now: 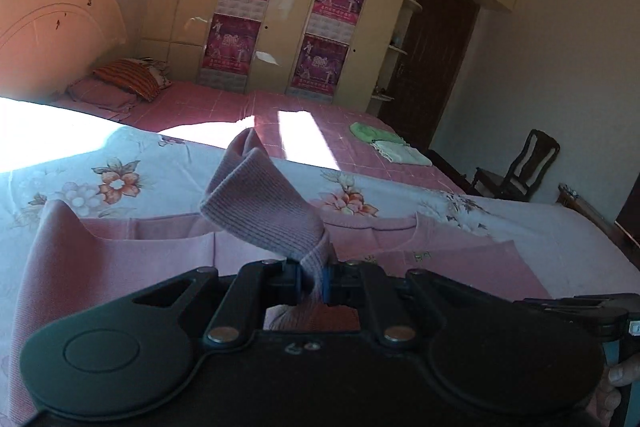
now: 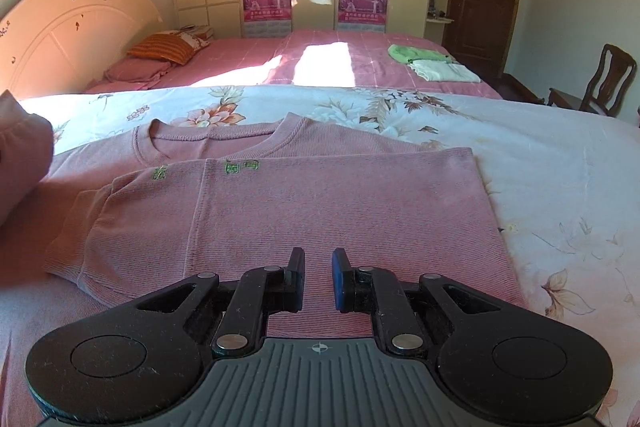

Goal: Fold small clothes
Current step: 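Grasp the other sleeve cuff with the left gripper and lift it, then lay the held sleeve across the body and fold the side over with the left gripper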

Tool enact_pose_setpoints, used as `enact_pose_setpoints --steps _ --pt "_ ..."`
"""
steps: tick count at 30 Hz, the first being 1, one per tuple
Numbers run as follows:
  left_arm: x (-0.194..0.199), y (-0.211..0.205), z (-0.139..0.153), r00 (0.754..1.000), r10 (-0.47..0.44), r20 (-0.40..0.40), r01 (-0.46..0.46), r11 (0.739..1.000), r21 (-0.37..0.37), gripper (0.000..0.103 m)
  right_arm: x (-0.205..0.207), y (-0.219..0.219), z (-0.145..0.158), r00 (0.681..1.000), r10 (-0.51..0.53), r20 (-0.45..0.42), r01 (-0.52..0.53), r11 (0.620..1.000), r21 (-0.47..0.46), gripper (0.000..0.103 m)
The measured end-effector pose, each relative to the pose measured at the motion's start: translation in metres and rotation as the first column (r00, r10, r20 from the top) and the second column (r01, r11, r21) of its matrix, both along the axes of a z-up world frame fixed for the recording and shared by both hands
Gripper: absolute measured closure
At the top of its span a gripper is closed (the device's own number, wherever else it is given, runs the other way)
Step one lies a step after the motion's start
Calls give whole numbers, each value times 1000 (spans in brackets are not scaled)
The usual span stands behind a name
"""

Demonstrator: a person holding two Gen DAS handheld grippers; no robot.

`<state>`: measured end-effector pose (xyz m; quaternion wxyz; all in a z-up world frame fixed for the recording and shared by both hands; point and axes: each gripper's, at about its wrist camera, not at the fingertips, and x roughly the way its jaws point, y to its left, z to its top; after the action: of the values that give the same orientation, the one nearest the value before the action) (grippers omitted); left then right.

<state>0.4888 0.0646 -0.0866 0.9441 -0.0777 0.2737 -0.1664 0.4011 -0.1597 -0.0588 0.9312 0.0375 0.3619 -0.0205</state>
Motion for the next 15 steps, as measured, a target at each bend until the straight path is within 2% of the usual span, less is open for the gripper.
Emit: enact_pose_setpoints --steps 6,8,11,13,14,15 --pt "1 -52 -38 992 -83 -91 91 993 81 95 -8 -17 4 1000 0 -1 0 999 52 91" --pt "-2 -62 -48 989 -105 -108 115 990 82 94 -10 -21 5 1000 2 -6 -1 998 68 91" --pt "-3 -76 -61 973 -158 -166 178 978 112 77 -11 -26 5 1000 20 -15 -17 988 151 91" --pt "-13 -80 -58 969 -204 -136 223 965 140 41 -10 -24 4 999 34 -27 -27 978 206 90" --pt "-19 -80 -55 967 -224 -124 241 960 141 37 -9 -22 3 998 50 -28 -42 970 239 87" --pt "-29 -78 -50 969 -225 -98 238 960 149 35 -10 -21 4 998 57 -20 -50 964 261 53"
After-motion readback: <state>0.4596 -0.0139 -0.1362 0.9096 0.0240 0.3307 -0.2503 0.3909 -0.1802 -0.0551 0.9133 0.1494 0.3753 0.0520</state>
